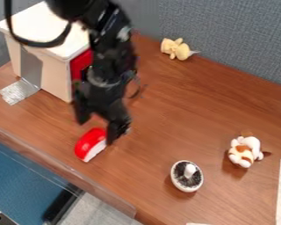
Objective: Take the red object and put it on top of the drawer
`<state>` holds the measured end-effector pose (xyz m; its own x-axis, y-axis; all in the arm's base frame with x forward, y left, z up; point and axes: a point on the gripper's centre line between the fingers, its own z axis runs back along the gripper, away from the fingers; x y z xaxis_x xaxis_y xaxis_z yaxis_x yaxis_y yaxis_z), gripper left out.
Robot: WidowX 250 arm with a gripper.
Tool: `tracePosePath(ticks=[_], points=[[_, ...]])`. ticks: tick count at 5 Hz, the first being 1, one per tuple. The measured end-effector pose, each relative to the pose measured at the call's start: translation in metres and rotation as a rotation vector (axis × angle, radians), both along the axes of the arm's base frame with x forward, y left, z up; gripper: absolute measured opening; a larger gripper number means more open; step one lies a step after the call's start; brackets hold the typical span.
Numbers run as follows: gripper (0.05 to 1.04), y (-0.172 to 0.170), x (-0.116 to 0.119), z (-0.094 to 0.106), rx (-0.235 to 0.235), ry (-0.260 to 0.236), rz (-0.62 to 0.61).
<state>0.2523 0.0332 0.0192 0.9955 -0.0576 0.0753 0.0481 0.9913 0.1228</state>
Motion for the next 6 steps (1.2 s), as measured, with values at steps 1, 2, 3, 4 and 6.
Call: tracePosePath(ticks=[1, 2, 3, 4, 6], points=[[1.000, 0.005, -0.006, -0.021, 0.015, 0.040, -0.006], [0.950, 0.006, -0.007, -0.028, 0.012, 0.042, -0.010], [0.662, 0.006, -0.010, -0.020, 0.014, 0.044, -0.011], [0.568, 0.006, 0.002, 0.017, 0.002, -0.015, -0.008], [0.568, 0.053, 0.042, 0.118, -0.023, -0.114, 0.093]])
